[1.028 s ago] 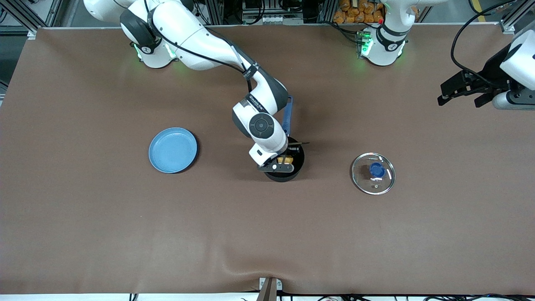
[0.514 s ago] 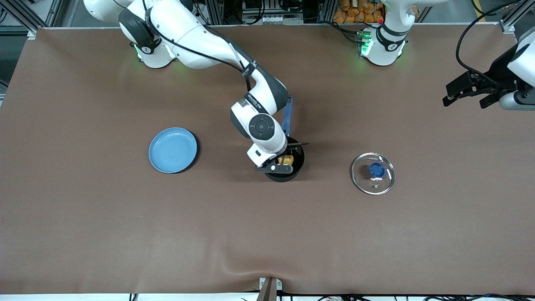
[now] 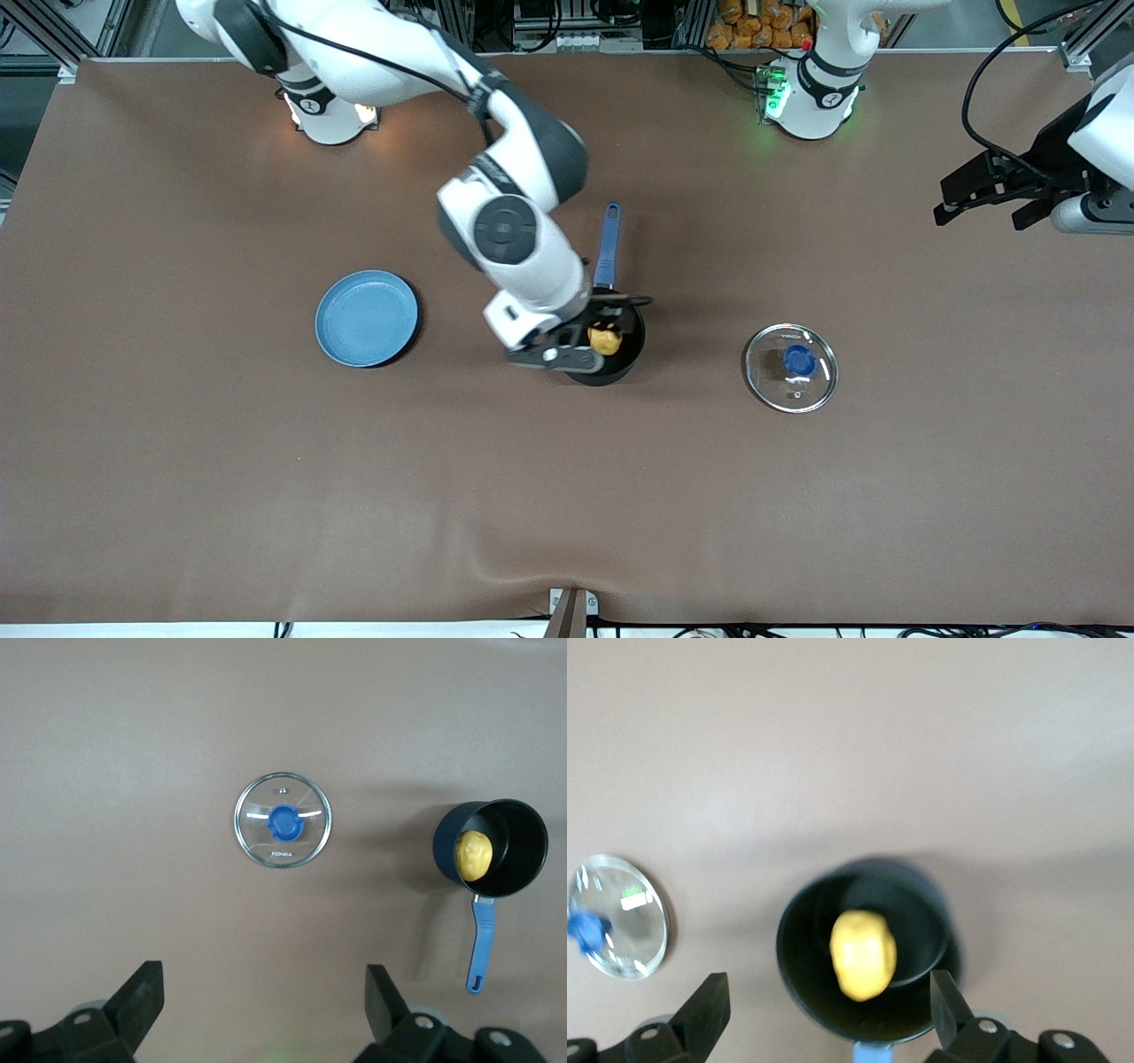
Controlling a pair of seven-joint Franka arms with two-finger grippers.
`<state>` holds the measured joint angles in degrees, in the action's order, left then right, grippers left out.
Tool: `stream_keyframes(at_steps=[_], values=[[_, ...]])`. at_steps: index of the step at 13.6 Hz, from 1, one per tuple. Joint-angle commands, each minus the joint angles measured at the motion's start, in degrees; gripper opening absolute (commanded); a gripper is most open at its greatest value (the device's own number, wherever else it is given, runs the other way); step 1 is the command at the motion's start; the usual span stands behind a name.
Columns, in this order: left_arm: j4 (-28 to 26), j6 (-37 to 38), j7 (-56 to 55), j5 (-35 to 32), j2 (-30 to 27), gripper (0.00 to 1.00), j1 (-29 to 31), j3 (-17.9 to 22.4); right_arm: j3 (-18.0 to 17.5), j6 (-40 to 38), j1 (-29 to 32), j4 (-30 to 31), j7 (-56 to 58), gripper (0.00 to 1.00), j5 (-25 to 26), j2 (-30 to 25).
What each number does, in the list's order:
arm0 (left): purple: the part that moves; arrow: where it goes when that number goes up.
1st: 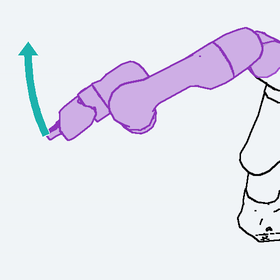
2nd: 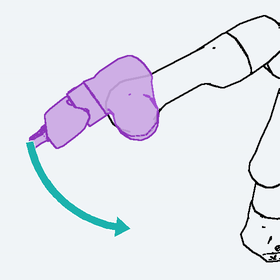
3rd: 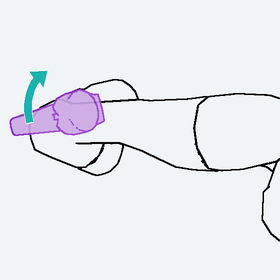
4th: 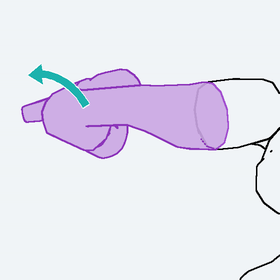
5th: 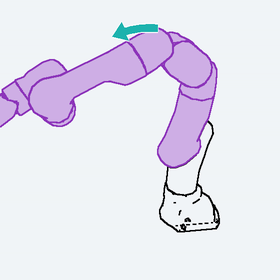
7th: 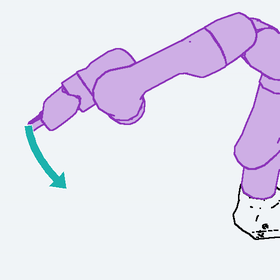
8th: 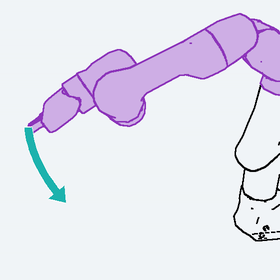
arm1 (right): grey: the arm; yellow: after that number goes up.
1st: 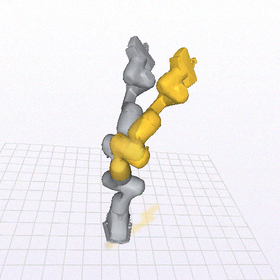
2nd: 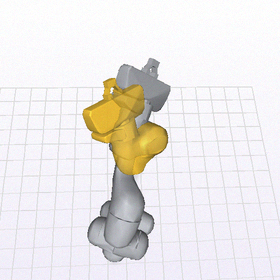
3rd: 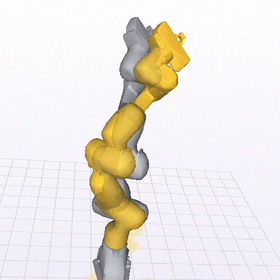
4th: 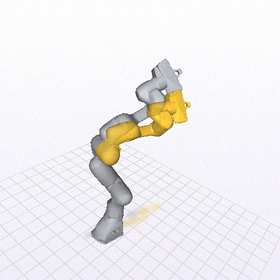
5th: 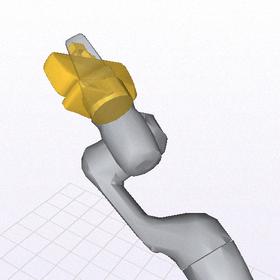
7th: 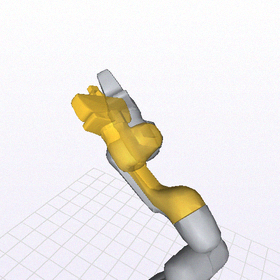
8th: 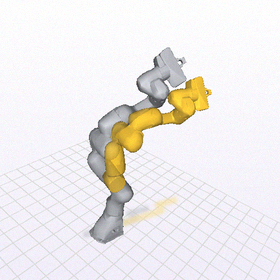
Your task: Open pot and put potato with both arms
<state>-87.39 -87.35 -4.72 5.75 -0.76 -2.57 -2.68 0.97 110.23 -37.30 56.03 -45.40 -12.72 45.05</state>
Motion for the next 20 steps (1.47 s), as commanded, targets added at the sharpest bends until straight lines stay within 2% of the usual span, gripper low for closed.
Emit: stream_keyframes(at_steps=[1,5,8,9,12,14,16,19,20], values=[[-0.5,-0.4,0.6,-0.9,-0.6,1.0,-0.1,0.0,-0.4,-2.3,6.8,0.5,0.2,1.0,0.5,-3.7],[-0.4,-0.4,0.6,-0.9,-0.6,1.0,-0.1,0.0,-1.1,-9.0,15.1,0.7,0.4,1.0,2.3,-10.6],[-0.4,-0.4,0.5,-1.0,-0.6,1.0,-0.1,0.0,-6.8,-10.4,21.5,0.9,0.3,1.0,2.5,-14.9],[-0.3,-0.3,0.5,-1.1,-0.5,1.0,-0.2,0.0,-7.6,-11.0,24.2,1.2,0.7,1.0,3.7,-16.5],[-0.2,-0.3,0.5,-1.2,-0.5,1.0,-0.3,-0.6,-12.5,-19.2,32.2,1.2,16.5,1.0,4.3,-18.4],[-0.2,-0.3,0.5,-3.7,-0.5,1.0,-0.2,-2.3,-12.7,-25.6,34.6,1.3,28.6,1.0,8.7,-20.5],[-0.2,-1.5,0.5,-5.4,-0.5,1.0,-0.2,-3.7,-12.3,-30.1,36.8,1.3,38.8,1.0,10.2,-22.4],[-0.2,-4.2,0.3,-5.1,-0.5,1.0,0.6,-3.6,-6.0,-35.5,35.0,2.2,45.1,1.0,10.9,-25.9],[-0.3,-4.2,0.0,-4.9,-0.4,1.0,1.1,-3.5,-5.4,-35.3,34.9,6.3,46.4,1.0,11.5,-28.9]])
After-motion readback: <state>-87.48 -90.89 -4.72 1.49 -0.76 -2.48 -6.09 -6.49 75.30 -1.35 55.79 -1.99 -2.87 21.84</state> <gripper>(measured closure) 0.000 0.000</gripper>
